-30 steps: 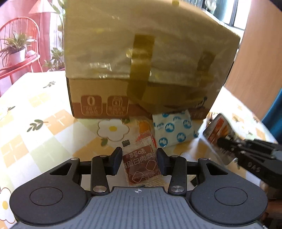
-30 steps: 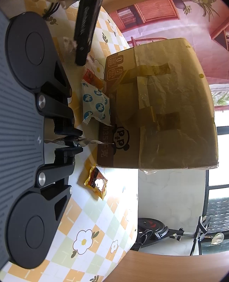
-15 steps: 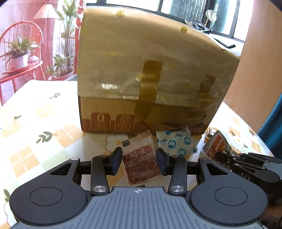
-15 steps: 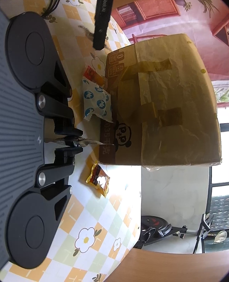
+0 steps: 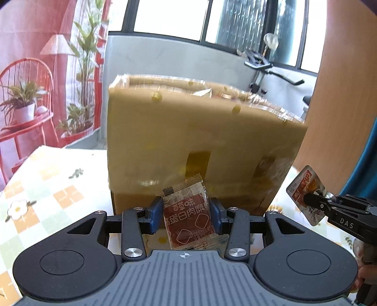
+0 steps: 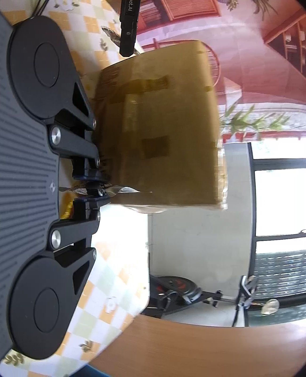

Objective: Organize snacks
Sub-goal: 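Carry the brown packet over the box with the left tool while the right tool carries its packet, then open the left tool to drop the brown packet in while the right tool releases its packet, then move both open tools back to the packets beside the box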

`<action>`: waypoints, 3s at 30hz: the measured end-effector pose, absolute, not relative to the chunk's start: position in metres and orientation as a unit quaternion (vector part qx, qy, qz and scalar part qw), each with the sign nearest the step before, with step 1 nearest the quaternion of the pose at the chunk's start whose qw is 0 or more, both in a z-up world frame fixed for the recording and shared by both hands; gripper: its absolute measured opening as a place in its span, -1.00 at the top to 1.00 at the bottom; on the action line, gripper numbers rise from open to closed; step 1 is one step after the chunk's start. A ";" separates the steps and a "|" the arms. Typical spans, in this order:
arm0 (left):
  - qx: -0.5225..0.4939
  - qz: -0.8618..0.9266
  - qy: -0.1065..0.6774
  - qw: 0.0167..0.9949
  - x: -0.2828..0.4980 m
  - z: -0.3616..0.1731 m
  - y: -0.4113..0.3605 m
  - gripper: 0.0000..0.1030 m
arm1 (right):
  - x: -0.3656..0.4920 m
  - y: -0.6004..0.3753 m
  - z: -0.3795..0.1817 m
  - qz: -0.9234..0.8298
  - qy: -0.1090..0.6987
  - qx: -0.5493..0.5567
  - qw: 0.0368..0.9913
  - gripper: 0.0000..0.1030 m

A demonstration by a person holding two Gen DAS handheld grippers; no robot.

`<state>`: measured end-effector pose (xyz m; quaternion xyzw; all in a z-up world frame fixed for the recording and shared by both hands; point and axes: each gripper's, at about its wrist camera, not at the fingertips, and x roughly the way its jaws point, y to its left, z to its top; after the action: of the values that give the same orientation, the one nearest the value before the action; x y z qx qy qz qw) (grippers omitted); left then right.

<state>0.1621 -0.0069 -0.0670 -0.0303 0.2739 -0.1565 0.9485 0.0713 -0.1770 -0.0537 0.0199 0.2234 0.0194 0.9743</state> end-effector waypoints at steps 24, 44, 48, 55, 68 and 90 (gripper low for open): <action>-0.022 -0.192 0.191 0.962 0.172 -0.007 -0.018 0.13 | 0.072 -0.164 0.052 0.050 0.122 -0.027 0.991 0.73; -0.020 -0.182 0.179 0.967 0.227 0.022 -0.016 0.12 | 0.156 -0.161 0.082 0.058 0.132 -0.049 0.988 0.73; -0.026 -0.173 0.201 0.964 0.248 0.016 -0.014 0.12 | 0.186 -0.166 0.075 0.053 0.153 -0.033 0.986 0.73; -0.007 -0.159 0.219 0.963 0.269 0.005 -0.012 0.11 | 0.223 -0.171 0.056 0.047 0.189 -0.012 0.981 0.73; 0.015 -0.153 0.248 0.956 0.276 -0.001 -0.009 -0.20 | 0.228 -0.170 0.039 0.046 0.212 0.004 0.976 0.23; 0.010 -0.141 0.241 0.960 0.204 0.011 0.008 -0.38 | 0.159 -0.156 0.056 0.061 0.173 0.021 0.983 0.14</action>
<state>0.2042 0.0081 0.0109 0.0103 0.2410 -0.1413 0.9601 0.1589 -0.1559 0.0560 0.0212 0.1734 0.0607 0.9827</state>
